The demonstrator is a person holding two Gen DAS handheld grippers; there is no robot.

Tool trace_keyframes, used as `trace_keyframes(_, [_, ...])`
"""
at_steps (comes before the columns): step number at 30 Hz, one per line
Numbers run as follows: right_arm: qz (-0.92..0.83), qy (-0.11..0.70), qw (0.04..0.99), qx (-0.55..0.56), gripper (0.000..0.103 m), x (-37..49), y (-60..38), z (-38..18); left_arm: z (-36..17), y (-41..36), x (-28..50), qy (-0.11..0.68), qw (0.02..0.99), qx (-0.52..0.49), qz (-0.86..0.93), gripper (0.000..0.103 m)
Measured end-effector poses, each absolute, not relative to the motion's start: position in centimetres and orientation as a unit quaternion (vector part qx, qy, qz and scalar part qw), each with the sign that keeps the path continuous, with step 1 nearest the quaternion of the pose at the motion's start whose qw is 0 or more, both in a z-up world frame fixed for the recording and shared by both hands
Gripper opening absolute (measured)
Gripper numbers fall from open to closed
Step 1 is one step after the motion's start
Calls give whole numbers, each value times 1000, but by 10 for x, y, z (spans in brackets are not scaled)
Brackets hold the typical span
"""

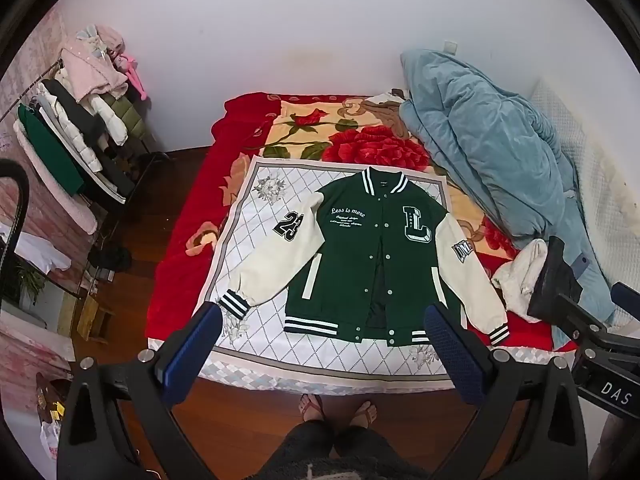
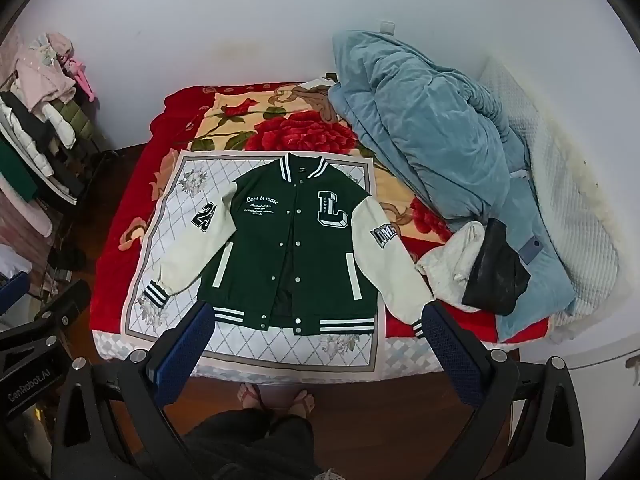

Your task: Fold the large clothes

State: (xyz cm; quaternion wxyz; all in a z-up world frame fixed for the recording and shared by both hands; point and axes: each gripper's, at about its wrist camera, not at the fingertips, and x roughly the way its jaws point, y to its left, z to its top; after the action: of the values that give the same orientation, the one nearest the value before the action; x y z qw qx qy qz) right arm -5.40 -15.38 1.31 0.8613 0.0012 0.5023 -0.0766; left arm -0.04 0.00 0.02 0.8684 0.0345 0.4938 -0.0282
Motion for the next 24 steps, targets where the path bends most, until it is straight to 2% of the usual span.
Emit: trace_keyframes(24, [-76, 504, 860, -4, 103, -42, -150, 15, -1, -2, 0, 496, 867, 34, -29, 103])
